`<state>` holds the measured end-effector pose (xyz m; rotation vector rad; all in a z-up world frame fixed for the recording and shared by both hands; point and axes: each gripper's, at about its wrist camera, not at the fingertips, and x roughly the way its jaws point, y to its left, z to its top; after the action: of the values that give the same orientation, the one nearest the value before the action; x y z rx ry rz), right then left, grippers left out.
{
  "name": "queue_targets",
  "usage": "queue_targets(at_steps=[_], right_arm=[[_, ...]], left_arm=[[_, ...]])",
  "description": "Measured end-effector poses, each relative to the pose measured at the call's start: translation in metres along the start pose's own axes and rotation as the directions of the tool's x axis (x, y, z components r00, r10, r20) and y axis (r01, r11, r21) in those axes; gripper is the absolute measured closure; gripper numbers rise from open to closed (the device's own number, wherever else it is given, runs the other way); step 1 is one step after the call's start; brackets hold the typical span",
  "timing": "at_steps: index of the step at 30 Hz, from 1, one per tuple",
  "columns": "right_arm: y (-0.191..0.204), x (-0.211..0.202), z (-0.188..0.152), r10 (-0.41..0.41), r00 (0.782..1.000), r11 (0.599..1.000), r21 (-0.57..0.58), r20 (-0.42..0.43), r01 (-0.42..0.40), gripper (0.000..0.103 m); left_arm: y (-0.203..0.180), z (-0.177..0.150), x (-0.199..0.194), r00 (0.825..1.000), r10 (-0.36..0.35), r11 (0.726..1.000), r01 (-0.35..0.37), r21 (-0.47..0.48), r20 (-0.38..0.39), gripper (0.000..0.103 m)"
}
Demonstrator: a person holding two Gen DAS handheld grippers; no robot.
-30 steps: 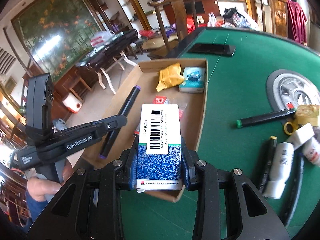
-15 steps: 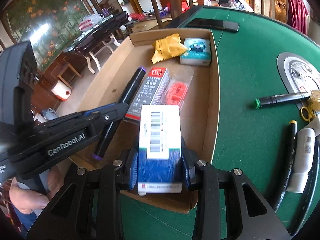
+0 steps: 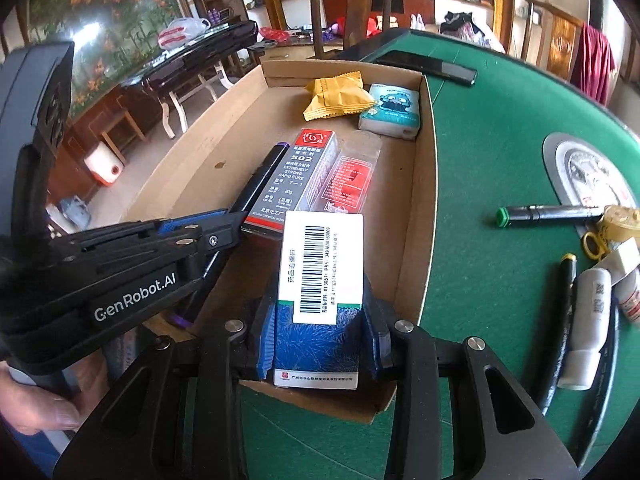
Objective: Organize objects
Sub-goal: 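Lift and carry markers with left tool while right tool carries box into tray, then open right tool to drop the box while left tool releases markers in tray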
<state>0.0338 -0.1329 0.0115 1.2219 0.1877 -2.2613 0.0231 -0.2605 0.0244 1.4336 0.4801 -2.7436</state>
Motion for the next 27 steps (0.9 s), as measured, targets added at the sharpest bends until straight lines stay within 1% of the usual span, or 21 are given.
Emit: queue_targets(at_steps=[5, 9, 12, 14, 18, 22, 24, 27], right_arm=[[0.007, -0.001, -0.002, -0.058, 0.998, 0.997, -0.046, -0.002, 0.057, 0.066], [0.007, -0.006, -0.003, -0.061, 0.998, 0.997, -0.053, -0.002, 0.061, 0.066], [0.008, -0.013, -0.003, -0.057, 0.998, 0.996, -0.063, 0.013, 0.058, 0.066], [0.007, -0.017, -0.003, -0.049, 0.998, 0.997, -0.062, 0.027, 0.05, 0.065], [0.009, -0.026, -0.005, -0.027, 0.999, 0.997, -0.068, 0.038, 0.029, 0.064], [0.005, -0.041, -0.006, 0.016, 0.998, 0.999, -0.05, 0.059, -0.013, 0.064], [0.0, -0.049, -0.007, 0.024, 0.997, 0.999, -0.037, 0.072, -0.022, 0.064], [-0.017, -0.067, -0.011, 0.05, 0.993, 0.999, 0.01, 0.109, -0.051, 0.064]], left_arm=[[-0.004, -0.002, -0.001, 1.0, 0.008, 1.0, -0.008, 0.017, -0.01, 0.088], [-0.007, -0.004, -0.006, 1.0, 0.02, 0.999, -0.019, 0.027, -0.011, 0.088], [-0.009, -0.004, -0.01, 1.0, 0.025, 0.999, -0.025, 0.029, -0.009, 0.088], [-0.009, -0.004, -0.013, 1.0, 0.02, 1.0, -0.019, 0.025, -0.006, 0.088], [-0.011, -0.003, -0.021, 1.0, 0.021, 0.999, -0.022, 0.025, 0.008, 0.088], [-0.017, -0.003, -0.029, 0.999, 0.022, 0.999, -0.023, 0.031, 0.023, 0.088], [-0.022, -0.003, -0.034, 0.999, 0.014, 0.999, -0.015, 0.043, 0.031, 0.088], [-0.035, -0.003, -0.04, 0.999, 0.002, 0.997, -0.005, 0.071, 0.041, 0.088]])
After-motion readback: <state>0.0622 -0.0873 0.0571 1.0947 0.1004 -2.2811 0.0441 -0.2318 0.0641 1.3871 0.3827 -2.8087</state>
